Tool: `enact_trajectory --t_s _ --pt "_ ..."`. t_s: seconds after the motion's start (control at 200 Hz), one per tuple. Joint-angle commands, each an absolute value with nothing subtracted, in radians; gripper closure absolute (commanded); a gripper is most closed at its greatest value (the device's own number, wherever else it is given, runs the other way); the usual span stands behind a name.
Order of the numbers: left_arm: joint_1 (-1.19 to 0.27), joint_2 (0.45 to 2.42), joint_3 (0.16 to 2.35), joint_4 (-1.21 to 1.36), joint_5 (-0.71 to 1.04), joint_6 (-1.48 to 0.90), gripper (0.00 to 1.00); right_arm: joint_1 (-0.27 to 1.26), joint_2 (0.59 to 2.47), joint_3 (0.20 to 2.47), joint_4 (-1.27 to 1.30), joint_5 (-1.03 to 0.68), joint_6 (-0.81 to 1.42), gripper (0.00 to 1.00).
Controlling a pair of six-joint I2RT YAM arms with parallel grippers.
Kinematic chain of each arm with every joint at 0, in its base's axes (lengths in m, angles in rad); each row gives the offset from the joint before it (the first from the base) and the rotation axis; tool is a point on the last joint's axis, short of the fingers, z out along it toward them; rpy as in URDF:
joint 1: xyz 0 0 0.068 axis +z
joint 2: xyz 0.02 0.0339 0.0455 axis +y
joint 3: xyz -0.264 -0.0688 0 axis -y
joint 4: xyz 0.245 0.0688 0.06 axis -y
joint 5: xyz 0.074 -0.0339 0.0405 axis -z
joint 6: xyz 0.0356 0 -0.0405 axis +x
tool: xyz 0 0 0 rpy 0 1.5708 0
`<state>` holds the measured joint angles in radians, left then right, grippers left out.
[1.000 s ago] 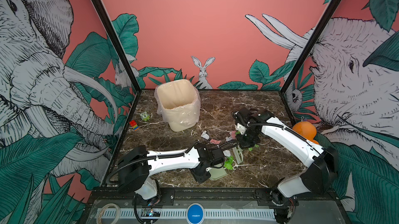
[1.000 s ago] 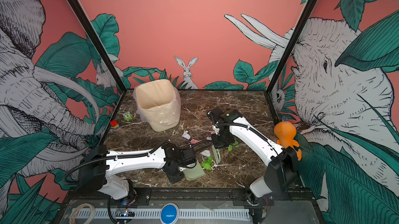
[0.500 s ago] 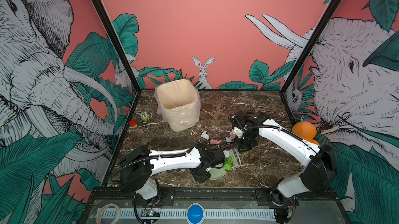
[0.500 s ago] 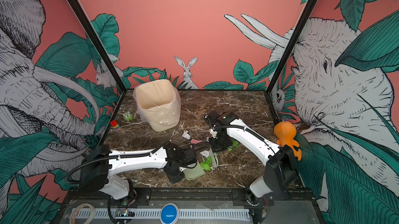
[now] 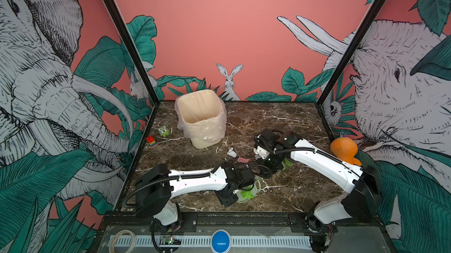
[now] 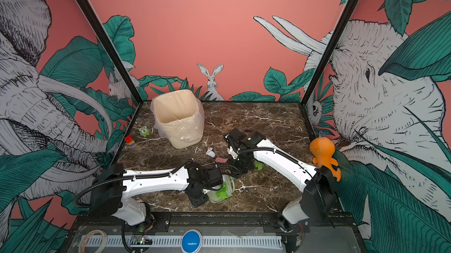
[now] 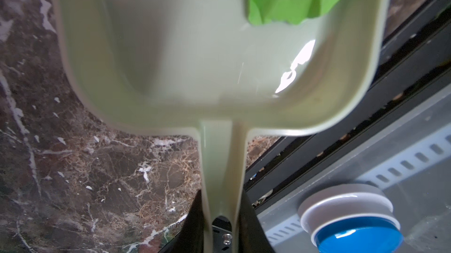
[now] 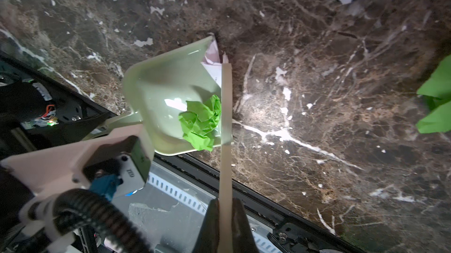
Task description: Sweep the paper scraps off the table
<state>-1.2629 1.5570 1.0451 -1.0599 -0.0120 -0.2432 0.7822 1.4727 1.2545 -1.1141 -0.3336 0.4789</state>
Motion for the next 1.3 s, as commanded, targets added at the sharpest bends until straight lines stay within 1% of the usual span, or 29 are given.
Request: enact_trajectory --t_s 0.0,0.255,0.435,0.525,0.59,0.8,1.08,1.296 --pt "-1.264 1.542 1.048 -1.043 -0.024 -0.246 1.00 0.785 1.430 1.283 -1.141 -0.318 0.480 1.00" --pt "-1.264 1.533 1.051 -1.049 -0.030 -0.250 1.00 0.703 1.417 1.295 -1.215 -0.212 0.423 1.00" --pt "-1.264 1.528 1.045 -1.050 -0.035 -0.260 1.00 0.684 1.452 1.305 -1.237 -0.190 0.373 1.00" --pt "-1.264 1.532 1.043 -1.054 -0.026 -0.276 1.00 0.684 1.480 1.305 -1.232 -0.188 0.345 1.00" --pt "-1.263 1.530 1.035 -1.053 -0.016 -0.299 1.00 0.684 1.497 1.350 -1.226 -0.186 0.332 1.00" --pt "-1.264 1.486 1.000 -1.047 -0.023 -0.355 1.00 0.683 1.555 1.392 -1.220 -0.205 0.278 1.00" --pt "-1.264 1.489 0.990 -1.026 -0.022 -0.348 1.00 0.683 1.635 1.436 -1.272 -0.201 0.187 1.00" --pt "-1.261 1.478 0.962 -0.993 -0.017 -0.360 1.00 0.699 1.651 1.437 -1.258 -0.257 0.173 1.00"
